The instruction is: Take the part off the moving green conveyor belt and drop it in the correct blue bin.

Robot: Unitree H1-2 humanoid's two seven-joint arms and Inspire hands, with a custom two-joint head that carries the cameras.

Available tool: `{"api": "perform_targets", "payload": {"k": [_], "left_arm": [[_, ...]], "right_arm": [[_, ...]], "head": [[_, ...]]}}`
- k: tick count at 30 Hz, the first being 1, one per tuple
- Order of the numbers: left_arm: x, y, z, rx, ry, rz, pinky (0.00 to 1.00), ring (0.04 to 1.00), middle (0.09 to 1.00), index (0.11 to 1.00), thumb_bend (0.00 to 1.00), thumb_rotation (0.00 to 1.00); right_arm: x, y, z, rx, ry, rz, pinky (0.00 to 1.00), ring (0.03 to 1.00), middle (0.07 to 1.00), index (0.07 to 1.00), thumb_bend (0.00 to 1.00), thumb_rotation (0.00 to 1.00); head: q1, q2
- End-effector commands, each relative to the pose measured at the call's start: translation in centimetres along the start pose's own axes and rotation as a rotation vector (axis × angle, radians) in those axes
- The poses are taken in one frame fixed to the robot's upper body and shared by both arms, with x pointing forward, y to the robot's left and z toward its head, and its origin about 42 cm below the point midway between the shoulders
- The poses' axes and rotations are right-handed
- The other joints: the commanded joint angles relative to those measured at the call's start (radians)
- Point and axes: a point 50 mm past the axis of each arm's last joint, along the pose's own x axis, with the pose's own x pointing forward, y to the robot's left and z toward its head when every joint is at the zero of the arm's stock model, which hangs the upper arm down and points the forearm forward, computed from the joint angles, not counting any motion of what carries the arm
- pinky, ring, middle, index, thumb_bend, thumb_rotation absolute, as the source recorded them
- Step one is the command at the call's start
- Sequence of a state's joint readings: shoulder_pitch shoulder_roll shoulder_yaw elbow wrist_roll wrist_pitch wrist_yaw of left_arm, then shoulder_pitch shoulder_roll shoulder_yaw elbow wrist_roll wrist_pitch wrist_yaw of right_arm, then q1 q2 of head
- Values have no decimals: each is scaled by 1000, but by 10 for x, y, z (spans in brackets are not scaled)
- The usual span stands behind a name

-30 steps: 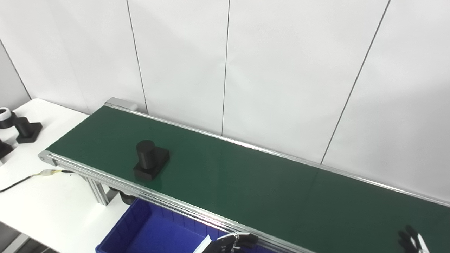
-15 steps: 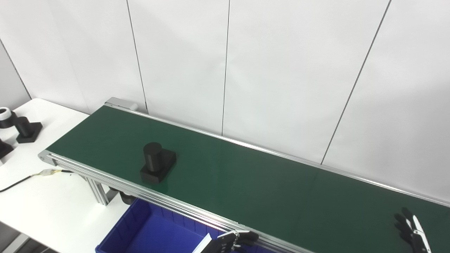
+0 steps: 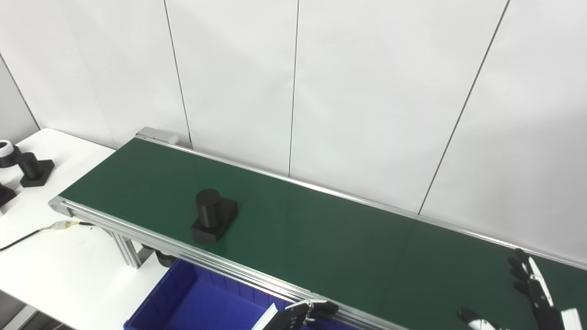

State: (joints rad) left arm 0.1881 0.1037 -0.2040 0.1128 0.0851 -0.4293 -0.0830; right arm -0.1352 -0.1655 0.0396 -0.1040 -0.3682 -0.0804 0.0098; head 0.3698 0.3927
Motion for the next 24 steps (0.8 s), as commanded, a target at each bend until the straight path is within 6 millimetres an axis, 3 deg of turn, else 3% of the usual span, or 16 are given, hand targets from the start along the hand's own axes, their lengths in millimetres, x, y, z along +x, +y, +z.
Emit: {"api": "perform_targets", "payload": {"k": [1, 4, 11, 19, 24], "left_arm": [[8, 4, 10, 15, -75, 8, 703, 782, 807, 776, 1000, 180], [9, 3, 10, 12, -78, 6, 706, 785, 809, 775, 1000, 179], [11, 6, 11, 17, -83, 9, 702, 779, 807, 773, 1000, 175], [9, 7, 12, 19, -83, 10, 698, 776, 806, 773, 1000, 171], [8, 6, 12, 18, -82, 6, 708, 779, 805, 776, 1000, 166]], "right_arm": [[14, -8, 10, -18, -41, -12, 863, 898, 913, 952, 717, 344], [23, -10, 12, -41, -56, 0, 858, 906, 911, 947, 720, 353], [47, -10, 22, -80, -63, 12, 840, 886, 897, 928, 769, 270], [65, -10, 24, -131, -93, 33, 755, 839, 873, 905, 807, 293], [75, -12, 22, -131, -110, 46, 764, 842, 864, 892, 831, 280]], "head": [[0, 2], [1, 0], [-5, -3], [-16, -7], [1, -8]]}}
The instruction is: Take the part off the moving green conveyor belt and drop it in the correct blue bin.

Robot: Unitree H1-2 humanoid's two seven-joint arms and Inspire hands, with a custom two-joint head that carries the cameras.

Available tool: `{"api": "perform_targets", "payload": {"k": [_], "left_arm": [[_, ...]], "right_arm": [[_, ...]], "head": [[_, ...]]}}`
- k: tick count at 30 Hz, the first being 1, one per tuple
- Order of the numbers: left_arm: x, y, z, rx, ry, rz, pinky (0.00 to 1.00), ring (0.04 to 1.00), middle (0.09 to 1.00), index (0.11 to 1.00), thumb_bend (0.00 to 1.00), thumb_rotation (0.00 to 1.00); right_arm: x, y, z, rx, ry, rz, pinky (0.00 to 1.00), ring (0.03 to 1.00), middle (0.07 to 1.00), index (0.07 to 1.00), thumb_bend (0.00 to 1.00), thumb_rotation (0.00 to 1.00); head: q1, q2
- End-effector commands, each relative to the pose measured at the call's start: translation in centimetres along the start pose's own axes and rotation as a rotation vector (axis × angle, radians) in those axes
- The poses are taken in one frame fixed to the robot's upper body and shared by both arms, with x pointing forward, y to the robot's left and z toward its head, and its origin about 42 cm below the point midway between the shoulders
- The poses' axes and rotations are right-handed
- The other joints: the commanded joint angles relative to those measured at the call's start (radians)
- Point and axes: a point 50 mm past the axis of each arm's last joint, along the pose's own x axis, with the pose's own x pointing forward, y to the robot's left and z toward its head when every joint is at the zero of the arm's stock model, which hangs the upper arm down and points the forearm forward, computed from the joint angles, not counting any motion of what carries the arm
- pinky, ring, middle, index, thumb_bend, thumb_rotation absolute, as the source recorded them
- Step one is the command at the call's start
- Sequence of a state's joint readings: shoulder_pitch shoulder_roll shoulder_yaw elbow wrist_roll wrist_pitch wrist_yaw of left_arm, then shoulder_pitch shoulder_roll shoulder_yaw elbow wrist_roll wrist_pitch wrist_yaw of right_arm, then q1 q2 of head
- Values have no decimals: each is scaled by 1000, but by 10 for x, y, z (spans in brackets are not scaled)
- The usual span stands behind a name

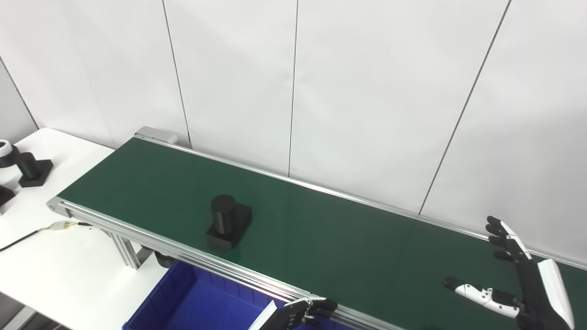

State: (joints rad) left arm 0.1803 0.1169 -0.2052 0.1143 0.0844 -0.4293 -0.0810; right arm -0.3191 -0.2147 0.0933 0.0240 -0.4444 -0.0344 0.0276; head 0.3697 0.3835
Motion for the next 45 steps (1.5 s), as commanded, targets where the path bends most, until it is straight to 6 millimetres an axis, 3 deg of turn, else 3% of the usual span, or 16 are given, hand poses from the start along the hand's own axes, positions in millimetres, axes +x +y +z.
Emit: {"api": "perform_targets", "payload": {"k": [1, 13, 29, 45], "left_arm": [[7, 2, 12, 1, -79, 10, 711, 779, 805, 777, 1000, 163], [1, 2, 11, 22, -71, 21, 699, 769, 801, 778, 1000, 179], [-6, 8, 15, 6, -79, 91, 665, 732, 764, 747, 1000, 150], [-7, 10, 14, -20, -76, 113, 615, 686, 728, 720, 1000, 137]], "right_arm": [[16, -12, 14, 2, -83, -28, 768, 843, 863, 892, 831, 278], [25, -7, 23, 4, -109, 11, 759, 827, 854, 891, 867, 347], [48, 15, 47, 30, -155, 72, 747, 829, 858, 893, 875, 365], [58, 37, 62, -7, -181, 154, 707, 811, 865, 903, 896, 363]], "head": [[1, 1], [-34, 8], [-52, 16], [-67, 19]]}}
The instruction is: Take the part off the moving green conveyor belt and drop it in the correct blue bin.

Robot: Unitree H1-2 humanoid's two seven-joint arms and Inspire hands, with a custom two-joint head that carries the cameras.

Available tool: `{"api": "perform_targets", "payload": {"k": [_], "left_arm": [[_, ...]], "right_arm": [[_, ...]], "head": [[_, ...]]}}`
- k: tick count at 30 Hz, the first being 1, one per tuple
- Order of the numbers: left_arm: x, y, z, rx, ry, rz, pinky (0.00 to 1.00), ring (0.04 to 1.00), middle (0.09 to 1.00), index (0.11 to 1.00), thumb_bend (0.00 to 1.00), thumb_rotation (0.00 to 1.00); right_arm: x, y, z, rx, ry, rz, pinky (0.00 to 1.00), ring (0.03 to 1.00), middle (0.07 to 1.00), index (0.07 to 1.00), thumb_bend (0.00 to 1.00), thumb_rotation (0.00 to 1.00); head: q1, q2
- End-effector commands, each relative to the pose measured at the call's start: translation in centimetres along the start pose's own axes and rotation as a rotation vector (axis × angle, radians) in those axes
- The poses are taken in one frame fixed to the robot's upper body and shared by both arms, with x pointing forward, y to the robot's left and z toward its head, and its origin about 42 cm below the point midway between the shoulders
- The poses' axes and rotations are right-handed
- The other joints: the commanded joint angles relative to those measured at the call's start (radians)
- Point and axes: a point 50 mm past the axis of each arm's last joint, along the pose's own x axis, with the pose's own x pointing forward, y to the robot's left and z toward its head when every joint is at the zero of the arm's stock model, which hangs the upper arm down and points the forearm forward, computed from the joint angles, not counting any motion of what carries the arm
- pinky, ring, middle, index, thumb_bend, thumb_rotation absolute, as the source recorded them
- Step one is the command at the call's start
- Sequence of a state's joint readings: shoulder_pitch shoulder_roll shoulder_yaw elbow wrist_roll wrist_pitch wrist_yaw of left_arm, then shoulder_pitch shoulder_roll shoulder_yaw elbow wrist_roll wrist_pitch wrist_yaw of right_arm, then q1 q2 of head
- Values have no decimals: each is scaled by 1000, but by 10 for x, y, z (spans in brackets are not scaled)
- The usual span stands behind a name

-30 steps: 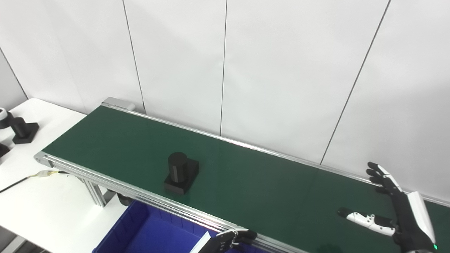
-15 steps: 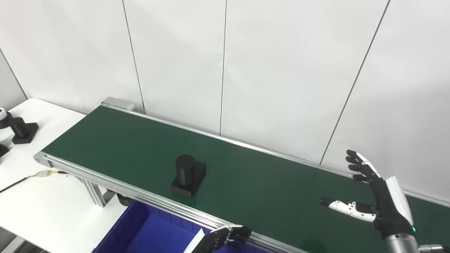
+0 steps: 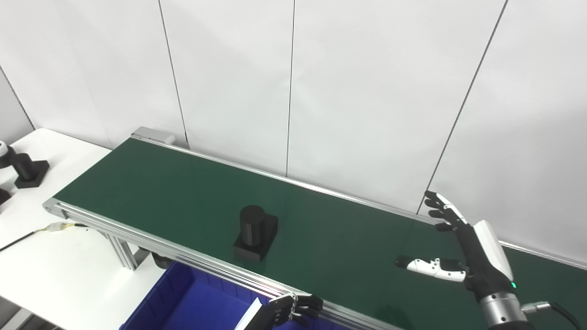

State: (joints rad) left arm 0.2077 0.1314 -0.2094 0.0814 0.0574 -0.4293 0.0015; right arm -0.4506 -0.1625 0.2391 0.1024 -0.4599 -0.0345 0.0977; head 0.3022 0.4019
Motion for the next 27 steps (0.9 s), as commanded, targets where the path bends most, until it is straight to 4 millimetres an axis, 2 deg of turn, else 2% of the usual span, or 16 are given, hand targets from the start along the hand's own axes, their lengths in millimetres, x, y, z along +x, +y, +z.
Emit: {"api": "perform_targets", "payload": {"k": [1, 14, 25, 27], "left_arm": [[3, 2, 11, -6, -72, 22, 618, 686, 726, 718, 1000, 135], [3, 2, 10, -11, -68, 21, 622, 689, 724, 708, 1000, 135], [1, 5, 11, 45, -73, 25, 611, 679, 711, 696, 1000, 168], [1, 5, 10, 48, -71, 24, 614, 680, 709, 696, 1000, 169]], "right_arm": [[16, -9, 17, -15, -58, -28, 705, 808, 865, 902, 898, 365], [26, 4, 29, -35, -93, 16, 732, 821, 874, 911, 901, 410], [36, 24, 40, -55, -98, 72, 744, 833, 889, 911, 912, 412], [38, 27, 43, -64, -99, 82, 738, 835, 893, 914, 914, 437]], "head": [[1, 1], [-1, 4], [-15, 2], [-16, 2]]}}
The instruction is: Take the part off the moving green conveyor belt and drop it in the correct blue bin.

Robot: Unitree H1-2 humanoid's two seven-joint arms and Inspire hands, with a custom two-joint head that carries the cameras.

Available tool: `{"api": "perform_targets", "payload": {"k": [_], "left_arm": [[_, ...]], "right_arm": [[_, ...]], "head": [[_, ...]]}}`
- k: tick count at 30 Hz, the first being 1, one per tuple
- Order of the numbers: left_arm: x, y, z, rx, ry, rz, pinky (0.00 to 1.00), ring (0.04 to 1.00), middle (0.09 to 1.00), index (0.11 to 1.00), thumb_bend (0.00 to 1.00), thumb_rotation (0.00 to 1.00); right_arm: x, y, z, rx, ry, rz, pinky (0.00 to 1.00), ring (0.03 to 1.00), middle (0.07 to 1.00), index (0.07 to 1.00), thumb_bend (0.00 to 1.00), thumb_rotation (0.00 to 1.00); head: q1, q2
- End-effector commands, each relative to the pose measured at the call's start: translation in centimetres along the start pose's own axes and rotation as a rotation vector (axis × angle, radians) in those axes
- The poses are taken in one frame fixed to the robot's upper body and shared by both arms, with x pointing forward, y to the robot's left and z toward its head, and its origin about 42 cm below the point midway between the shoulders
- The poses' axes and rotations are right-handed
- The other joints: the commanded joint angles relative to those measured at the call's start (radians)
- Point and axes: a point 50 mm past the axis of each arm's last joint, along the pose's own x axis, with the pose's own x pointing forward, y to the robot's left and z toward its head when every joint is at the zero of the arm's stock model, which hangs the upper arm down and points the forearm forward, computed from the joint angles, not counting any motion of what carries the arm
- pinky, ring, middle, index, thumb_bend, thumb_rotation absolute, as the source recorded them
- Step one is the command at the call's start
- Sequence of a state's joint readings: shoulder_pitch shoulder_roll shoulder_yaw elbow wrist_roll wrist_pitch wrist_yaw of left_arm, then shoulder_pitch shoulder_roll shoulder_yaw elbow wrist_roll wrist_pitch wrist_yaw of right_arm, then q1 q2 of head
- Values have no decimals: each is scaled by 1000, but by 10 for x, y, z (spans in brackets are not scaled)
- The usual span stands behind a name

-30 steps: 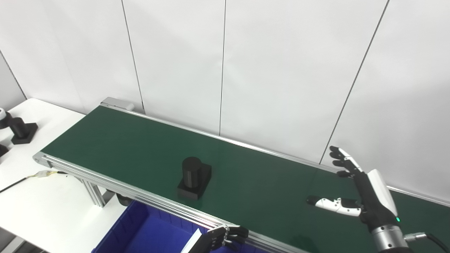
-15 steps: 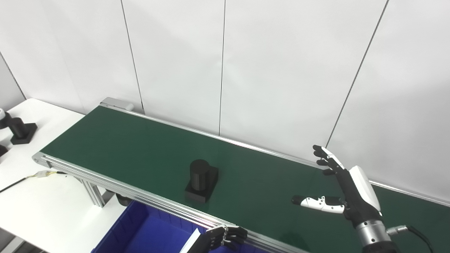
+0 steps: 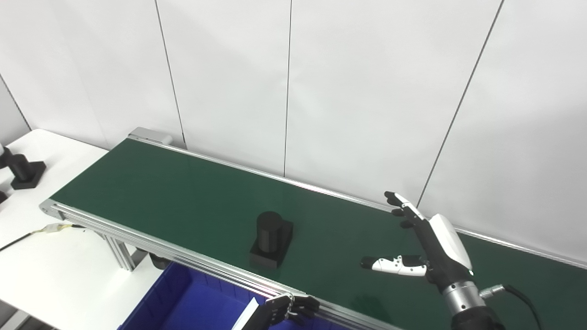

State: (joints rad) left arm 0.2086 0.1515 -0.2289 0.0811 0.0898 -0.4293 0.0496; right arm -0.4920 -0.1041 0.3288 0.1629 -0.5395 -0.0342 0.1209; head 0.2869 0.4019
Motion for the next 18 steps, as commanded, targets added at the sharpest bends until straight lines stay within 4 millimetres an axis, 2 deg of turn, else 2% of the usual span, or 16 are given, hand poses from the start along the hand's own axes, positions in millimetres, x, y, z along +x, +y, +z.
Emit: {"api": "perform_targets", "payload": {"k": [1, 18], "left_arm": [[2, 3, 11, 8, -72, 16, 615, 680, 709, 696, 1000, 170], [-4, 9, 14, 19, -79, 42, 609, 676, 705, 693, 1000, 192]], "right_arm": [[18, -12, 22, -19, -60, -30, 737, 836, 894, 914, 913, 442], [42, 14, 40, -1, -116, 31, 733, 828, 884, 909, 929, 407]], "head": [[-1, 1], [0, 1]]}}
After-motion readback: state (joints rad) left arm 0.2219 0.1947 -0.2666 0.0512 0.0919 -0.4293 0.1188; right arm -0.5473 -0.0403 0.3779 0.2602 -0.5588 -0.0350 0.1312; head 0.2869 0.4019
